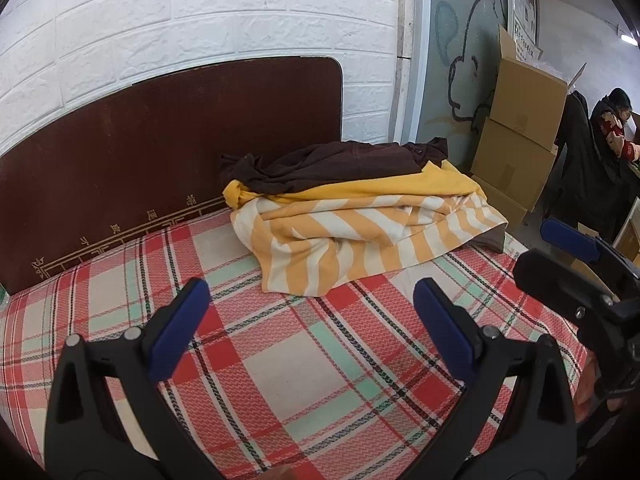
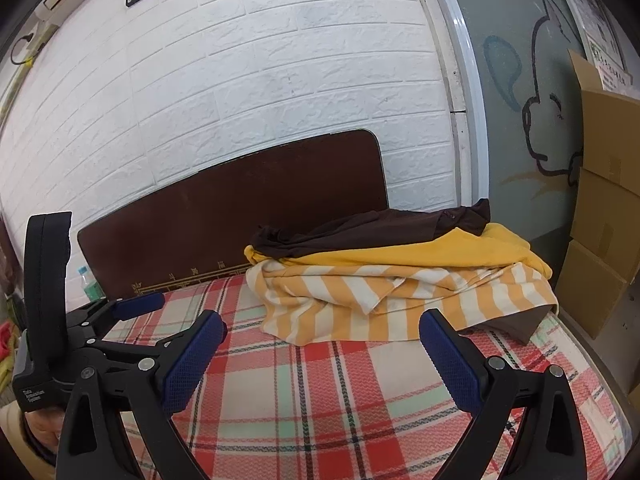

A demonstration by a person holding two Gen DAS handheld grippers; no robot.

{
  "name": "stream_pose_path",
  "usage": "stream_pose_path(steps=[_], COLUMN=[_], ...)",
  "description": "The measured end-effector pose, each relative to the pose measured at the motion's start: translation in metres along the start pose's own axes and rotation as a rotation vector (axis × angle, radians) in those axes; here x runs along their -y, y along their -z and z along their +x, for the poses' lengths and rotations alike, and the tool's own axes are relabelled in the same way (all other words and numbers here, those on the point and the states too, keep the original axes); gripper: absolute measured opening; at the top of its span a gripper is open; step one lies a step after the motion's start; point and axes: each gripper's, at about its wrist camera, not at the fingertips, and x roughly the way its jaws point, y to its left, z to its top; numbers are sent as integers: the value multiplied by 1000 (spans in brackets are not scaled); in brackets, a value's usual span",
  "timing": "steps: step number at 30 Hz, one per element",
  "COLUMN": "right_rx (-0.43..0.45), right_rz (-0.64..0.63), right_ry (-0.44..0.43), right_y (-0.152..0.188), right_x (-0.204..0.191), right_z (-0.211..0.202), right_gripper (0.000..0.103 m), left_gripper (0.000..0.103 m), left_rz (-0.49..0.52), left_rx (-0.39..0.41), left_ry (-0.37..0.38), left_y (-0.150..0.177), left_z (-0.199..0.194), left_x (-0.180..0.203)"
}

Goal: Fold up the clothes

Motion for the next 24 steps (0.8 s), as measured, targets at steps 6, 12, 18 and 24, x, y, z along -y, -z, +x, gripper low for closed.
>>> stream_pose_path(steps=[6, 12, 18, 24], right_rx=[-41, -43, -66, -78], right_rz=[5, -8, -7, -12], right_ry=[-11, -5, -10, -20], right_y=[1, 4, 5, 4], right_x=[2, 4, 14, 17], right_z=[11, 18, 29, 37], right_gripper=[101, 101, 101, 101], left_gripper=[102, 102, 102, 102], left_rz=[3, -24, -61, -70], left_rx=[0, -16, -39, -41], left_ry=[-2, -8, -22, -24], left_y=[-2, 2, 6, 6], left_z=[6, 16, 29, 34], left_x=[-5, -11, -26, -29])
